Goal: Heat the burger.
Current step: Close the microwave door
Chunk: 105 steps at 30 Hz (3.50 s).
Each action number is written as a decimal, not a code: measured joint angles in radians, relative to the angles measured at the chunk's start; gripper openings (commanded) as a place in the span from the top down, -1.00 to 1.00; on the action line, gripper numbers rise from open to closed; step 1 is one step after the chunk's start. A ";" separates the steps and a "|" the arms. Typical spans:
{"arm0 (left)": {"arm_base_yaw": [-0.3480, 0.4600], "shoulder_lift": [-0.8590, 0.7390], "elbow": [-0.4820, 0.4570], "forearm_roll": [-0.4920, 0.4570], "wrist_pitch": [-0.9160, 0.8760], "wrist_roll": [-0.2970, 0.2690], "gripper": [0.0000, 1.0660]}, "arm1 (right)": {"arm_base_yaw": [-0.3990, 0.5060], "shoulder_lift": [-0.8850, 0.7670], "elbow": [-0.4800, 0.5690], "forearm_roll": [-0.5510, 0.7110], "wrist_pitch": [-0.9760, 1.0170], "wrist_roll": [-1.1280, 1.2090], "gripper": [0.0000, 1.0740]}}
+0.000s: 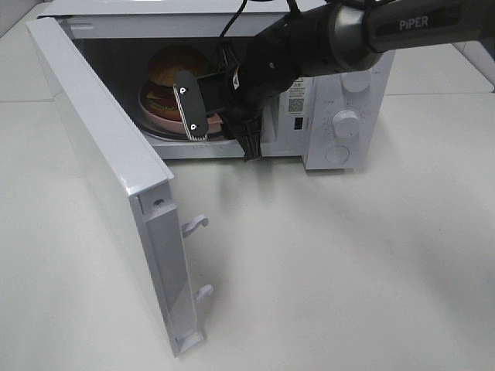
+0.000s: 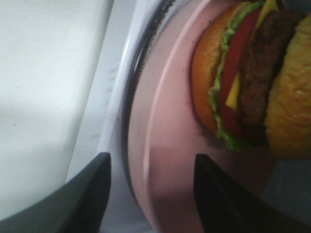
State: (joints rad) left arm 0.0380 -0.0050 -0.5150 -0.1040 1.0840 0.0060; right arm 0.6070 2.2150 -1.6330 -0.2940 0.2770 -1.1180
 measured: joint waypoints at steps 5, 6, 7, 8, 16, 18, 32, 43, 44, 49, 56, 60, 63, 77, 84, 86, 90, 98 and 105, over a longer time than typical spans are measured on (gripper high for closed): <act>0.000 0.000 0.000 0.000 0.000 0.000 -0.83 | 0.003 -0.040 0.066 -0.001 -0.007 0.013 0.07; 0.000 0.000 0.000 0.000 0.000 0.000 -0.83 | 0.003 -0.046 0.080 -0.001 -0.007 0.013 0.06; 0.000 0.000 0.000 0.000 0.000 0.000 -0.83 | 0.003 -0.046 0.080 -0.001 -0.007 0.013 0.06; 0.000 0.000 0.000 0.000 0.000 0.000 -0.83 | 0.009 -0.065 0.121 -0.001 -0.008 0.013 0.05; 0.000 0.000 0.000 0.000 0.000 0.000 -0.83 | 0.025 -0.199 0.301 -0.001 -0.029 0.013 -0.07; 0.000 0.000 0.000 0.000 0.000 0.000 -0.83 | 0.025 -0.217 0.324 -0.001 -0.029 0.013 -0.07; 0.000 0.000 0.000 0.000 0.000 0.000 -0.83 | 0.025 -0.483 0.605 -0.001 -0.033 0.163 -0.07; 0.000 0.000 0.000 0.000 0.000 0.000 -0.83 | 0.025 -0.707 0.740 0.019 0.024 0.697 -0.57; 0.000 0.000 0.000 0.000 0.000 0.000 -0.83 | 0.025 -0.727 0.749 0.019 0.040 0.749 -0.65; 0.000 0.000 0.000 0.000 0.000 0.000 -0.83 | -0.001 -0.865 0.784 0.068 0.205 0.956 -0.63; 0.000 0.000 0.000 0.000 0.000 -0.006 -0.83 | -0.062 -0.994 0.787 0.109 0.489 1.104 -0.56; 0.000 0.000 0.000 0.000 0.000 0.000 -0.83 | -0.106 -1.054 0.787 0.125 0.587 1.131 -0.51; 0.000 0.000 0.000 0.000 0.000 0.000 -0.83 | -0.151 -1.124 0.787 0.135 0.656 1.147 -0.48; 0.000 0.000 0.000 0.000 0.000 -0.006 -0.83 | -0.209 -1.536 0.787 0.168 0.802 1.187 -0.43; 0.000 0.000 0.000 0.000 0.000 0.000 -0.83 | -0.210 -1.627 0.787 0.168 0.877 1.192 -0.42; 0.000 0.000 0.000 0.000 0.000 0.000 -0.83 | -0.210 -1.677 0.799 0.168 0.910 1.200 -0.42; 0.000 0.000 0.000 0.000 0.000 -0.006 -0.83 | -0.210 -1.729 0.851 0.168 0.914 1.210 -0.42; 0.000 0.000 0.000 0.000 0.000 -0.006 -0.83 | -0.286 -1.866 0.994 0.167 0.892 1.219 -0.42; 0.000 0.000 0.000 0.000 0.000 0.000 -0.83 | -0.421 -2.029 1.098 0.165 0.791 1.190 -0.42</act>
State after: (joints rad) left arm 0.0380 -0.0050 -0.5150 -0.1040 1.0840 0.0060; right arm 0.1860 0.1860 -0.5350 -0.1290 1.0680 0.0720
